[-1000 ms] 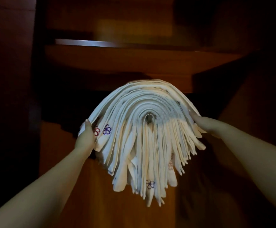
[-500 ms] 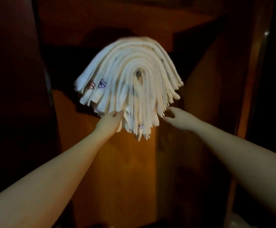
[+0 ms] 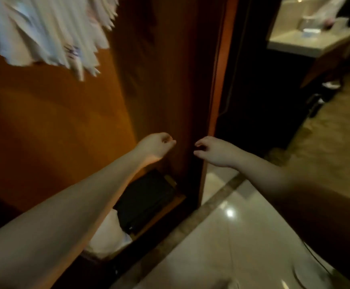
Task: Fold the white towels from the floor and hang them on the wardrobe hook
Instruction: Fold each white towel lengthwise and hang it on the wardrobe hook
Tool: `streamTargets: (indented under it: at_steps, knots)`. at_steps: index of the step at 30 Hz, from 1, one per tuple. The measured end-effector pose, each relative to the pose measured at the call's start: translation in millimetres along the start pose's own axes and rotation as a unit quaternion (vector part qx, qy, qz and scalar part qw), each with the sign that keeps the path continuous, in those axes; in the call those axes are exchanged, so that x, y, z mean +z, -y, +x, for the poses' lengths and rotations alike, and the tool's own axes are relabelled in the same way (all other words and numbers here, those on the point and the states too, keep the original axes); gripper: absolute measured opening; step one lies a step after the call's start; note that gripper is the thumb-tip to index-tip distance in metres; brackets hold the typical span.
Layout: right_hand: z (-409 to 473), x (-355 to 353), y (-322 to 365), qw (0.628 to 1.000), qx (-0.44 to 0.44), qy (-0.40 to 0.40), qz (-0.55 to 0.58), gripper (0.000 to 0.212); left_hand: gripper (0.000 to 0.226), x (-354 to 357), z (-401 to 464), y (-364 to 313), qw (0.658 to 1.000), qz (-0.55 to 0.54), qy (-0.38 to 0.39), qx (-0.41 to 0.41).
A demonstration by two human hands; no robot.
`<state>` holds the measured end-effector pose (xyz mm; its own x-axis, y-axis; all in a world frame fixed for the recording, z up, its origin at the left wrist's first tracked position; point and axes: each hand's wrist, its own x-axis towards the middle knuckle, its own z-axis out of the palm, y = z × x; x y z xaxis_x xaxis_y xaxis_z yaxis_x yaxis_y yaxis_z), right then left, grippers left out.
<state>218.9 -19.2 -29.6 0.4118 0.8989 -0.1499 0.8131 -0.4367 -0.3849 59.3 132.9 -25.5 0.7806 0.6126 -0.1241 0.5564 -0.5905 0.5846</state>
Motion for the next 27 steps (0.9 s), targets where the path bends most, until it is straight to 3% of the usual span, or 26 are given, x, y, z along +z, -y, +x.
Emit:
streamTargets:
  at_steps: [5, 9, 15, 20, 27]
  knots:
    - [-15.5, 53.8, -125.3, 0.994, 0.102, 0.023, 0.024, 0.047, 0.030, 119.8, 57.8, -36.6, 0.996, 0.007, 0.087, 0.032]
    - [-24.0, 85.0, -231.7, 0.979, 0.185, 0.052, 0.073, 0.048, 0.037, 217.9, 106.8, -72.6, 0.984, 0.061, 0.157, 0.050]
    - [-47.3, 107.6, -375.0, 0.936, 0.307, 0.125, 0.123, 0.049, 0.029, 335.9, 175.9, -121.6, 0.965, 0.083, 0.248, 0.018]
    - [-53.9, 103.0, -474.5, 0.910, 0.367, 0.139, 0.133, 0.048, 0.031, 408.4, 234.5, -172.9, 0.957, 0.105, 0.270, 0.015]
    - [-48.8, 92.3, -602.2, 0.874, 0.448, 0.113, 0.151, 0.047, 0.027, 504.1, 326.5, -257.1, 0.933, 0.147, 0.318, 0.085]
